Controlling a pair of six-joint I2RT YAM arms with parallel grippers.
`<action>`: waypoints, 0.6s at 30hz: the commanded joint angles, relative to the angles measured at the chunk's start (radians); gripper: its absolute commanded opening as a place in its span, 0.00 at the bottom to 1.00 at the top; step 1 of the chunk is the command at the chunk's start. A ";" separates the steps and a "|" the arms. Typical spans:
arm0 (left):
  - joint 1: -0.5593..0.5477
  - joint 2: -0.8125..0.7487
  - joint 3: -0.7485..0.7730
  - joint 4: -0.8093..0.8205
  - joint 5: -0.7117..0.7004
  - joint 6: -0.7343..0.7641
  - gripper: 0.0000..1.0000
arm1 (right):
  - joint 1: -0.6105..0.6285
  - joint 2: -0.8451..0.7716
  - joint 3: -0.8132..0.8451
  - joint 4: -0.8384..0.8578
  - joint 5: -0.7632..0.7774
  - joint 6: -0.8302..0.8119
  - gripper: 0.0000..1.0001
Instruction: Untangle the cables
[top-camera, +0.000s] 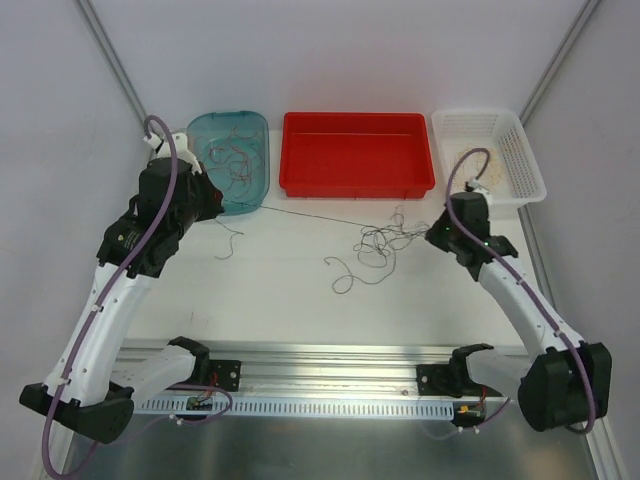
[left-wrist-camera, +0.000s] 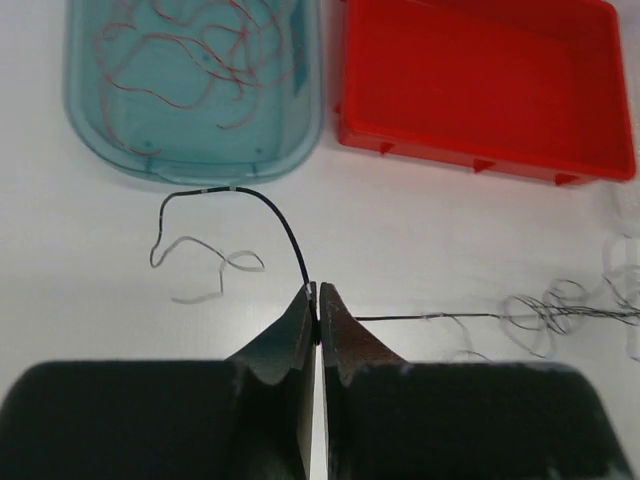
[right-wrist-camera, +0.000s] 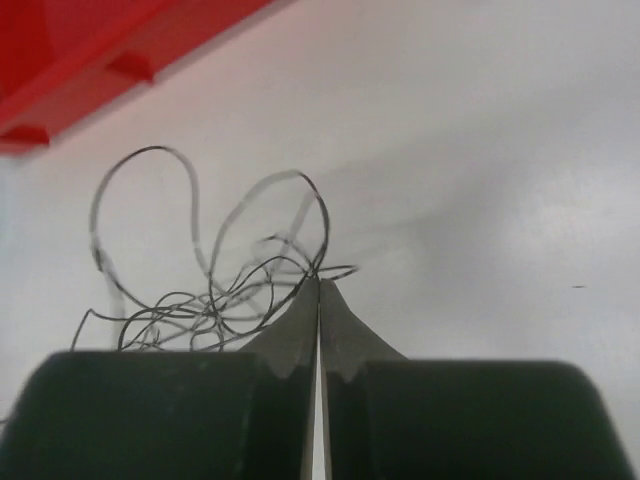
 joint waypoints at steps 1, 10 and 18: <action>0.030 -0.036 0.100 -0.034 -0.307 0.120 0.00 | -0.234 -0.066 -0.025 -0.233 0.072 -0.125 0.01; 0.030 -0.010 0.195 -0.085 -0.124 0.104 0.00 | -0.286 -0.083 0.136 -0.348 -0.073 -0.188 0.39; 0.018 0.011 0.162 -0.080 0.171 0.028 0.00 | 0.041 -0.019 0.162 -0.183 -0.231 -0.167 0.67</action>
